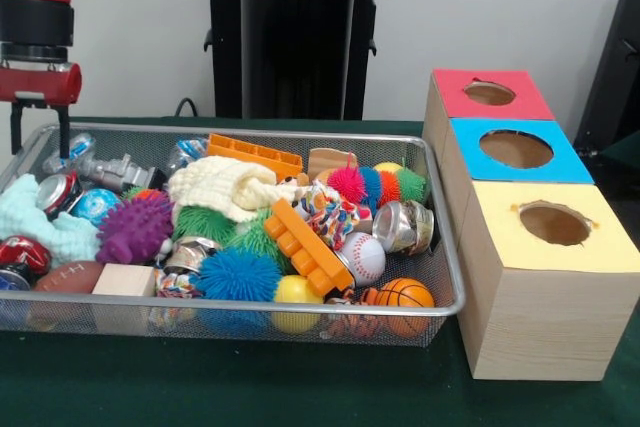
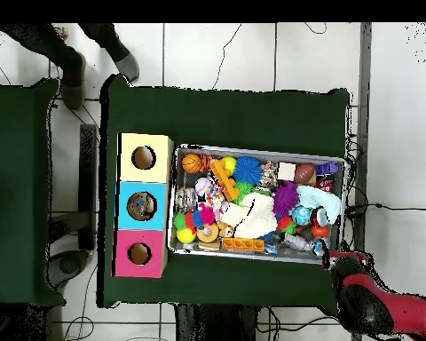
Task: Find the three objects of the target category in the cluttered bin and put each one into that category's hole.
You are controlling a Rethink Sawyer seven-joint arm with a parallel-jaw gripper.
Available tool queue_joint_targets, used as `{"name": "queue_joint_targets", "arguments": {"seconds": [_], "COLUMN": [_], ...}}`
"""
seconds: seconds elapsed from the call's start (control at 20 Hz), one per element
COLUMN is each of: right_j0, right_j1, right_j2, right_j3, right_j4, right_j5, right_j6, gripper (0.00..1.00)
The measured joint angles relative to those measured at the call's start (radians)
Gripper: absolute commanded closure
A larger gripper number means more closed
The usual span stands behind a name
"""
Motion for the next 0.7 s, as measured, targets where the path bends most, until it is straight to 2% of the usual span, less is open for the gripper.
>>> {"name": "queue_joint_targets", "arguments": {"seconds": [0.7], "right_j0": [0.038], "right_j1": [0.000], "right_j2": [-0.065], "right_j3": [-0.003], "right_j4": [0.000], "right_j5": [-0.084], "right_j6": [0.000], "gripper": [0.00]}}
